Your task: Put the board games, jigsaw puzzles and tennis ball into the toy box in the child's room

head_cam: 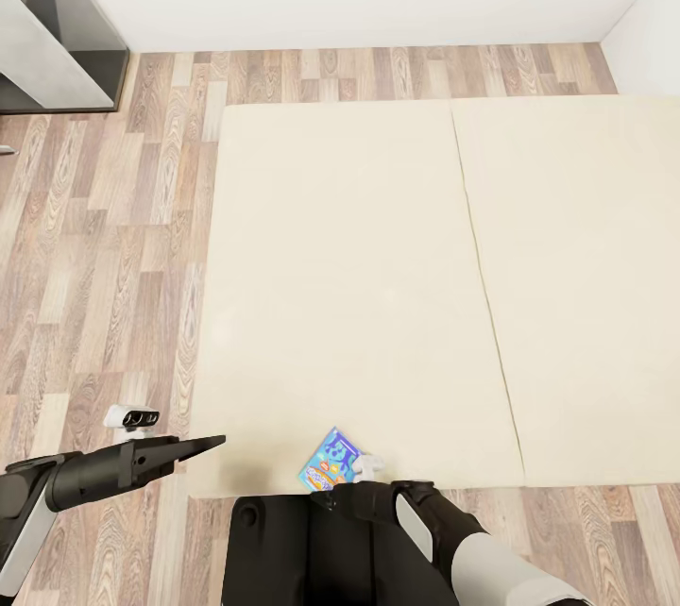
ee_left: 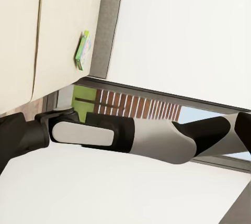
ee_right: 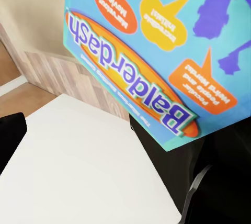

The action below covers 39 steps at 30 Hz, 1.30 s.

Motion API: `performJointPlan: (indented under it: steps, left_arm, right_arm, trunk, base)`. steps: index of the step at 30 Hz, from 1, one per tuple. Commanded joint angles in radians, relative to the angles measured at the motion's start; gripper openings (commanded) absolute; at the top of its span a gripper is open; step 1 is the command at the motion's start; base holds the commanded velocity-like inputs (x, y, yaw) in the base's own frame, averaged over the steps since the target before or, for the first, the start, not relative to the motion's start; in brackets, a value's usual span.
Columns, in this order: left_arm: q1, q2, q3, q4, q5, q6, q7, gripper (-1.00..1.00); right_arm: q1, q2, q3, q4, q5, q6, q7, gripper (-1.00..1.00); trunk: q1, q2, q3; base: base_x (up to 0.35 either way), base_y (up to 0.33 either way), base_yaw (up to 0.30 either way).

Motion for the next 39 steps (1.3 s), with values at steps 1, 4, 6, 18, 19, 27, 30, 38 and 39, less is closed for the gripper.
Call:
performJointPlan:
  steps: [1,4,6,18,19,27,30,38,39]
  left_arm:
    - [0.0,0.0,0.0,0.0,0.0,0.011,-0.004,1.0]
    - [0.0,0.0,0.0,0.0,0.0,0.011,-0.004,1.0]
    - [0.0,0.0,0.0,0.0,-0.001,0.011,-0.004,1.0]
    - [0.0,-0.001,-0.001,0.0,-0.001,0.011,-0.004,1.0]
    - [0.0,-0.001,-0.001,0.0,-0.001,0.011,-0.004,1.0]
    - [0.0,-0.001,0.0,0.0,-0.001,0.011,-0.004,1.0]
    - [0.0,-0.001,0.0,0.0,-0.001,0.011,-0.004,1.0]
    - [0.0,-0.001,-0.001,0.0,-0.001,0.011,-0.004,1.0]
    - [0.0,-0.001,-0.001,0.0,-0.002,0.011,-0.004,1.0]
  right_arm:
    - [0.0,0.0,0.002,-0.001,-0.009,0.008,-0.001,1.0]
    - [0.0,0.0,0.002,-0.001,-0.009,0.008,-0.001,1.0]
    - [0.0,0.0,0.002,-0.001,-0.009,0.008,-0.001,1.0]
    - [0.0,0.0,0.002,-0.001,-0.01,0.009,-0.001,1.0]
    - [0.0,0.0,0.002,-0.001,-0.01,0.009,-0.001,1.0]
    - [0.0,0.0,0.002,-0.001,-0.009,0.009,-0.001,1.0]
    - [0.0,0.0,0.001,-0.001,-0.009,0.009,-0.001,1.0]
    - [0.0,0.0,0.002,-0.001,-0.009,0.009,-0.001,1.0]
    - [0.0,0.0,0.002,-0.001,-0.009,0.009,-0.001,1.0]
  trunk:
    - [0.001,-0.001,-0.001]
    - [0.001,-0.001,-0.001]
    - [0.001,-0.001,-0.001]
    - [0.001,-0.001,-0.001]
    - [0.001,-0.001,-0.001]
    - [0.001,-0.001,-0.001]
    - [0.001,-0.001,-0.001]
    - [0.001,-0.001,-0.001]
    - [0.001,-0.001,-0.001]
  base:
    - [0.0,0.038,0.0]
    - [0.0,0.088,0.0]
    - [0.0,0.074,0.0]
    - [0.0,0.01,0.0]
    - [-0.015,0.008,0.0]
    - [-0.024,0.028,0.0]
    - [-0.002,0.004,0.0]
    - [0.0,0.074,0.0]
    - [0.0,0.021,0.0]
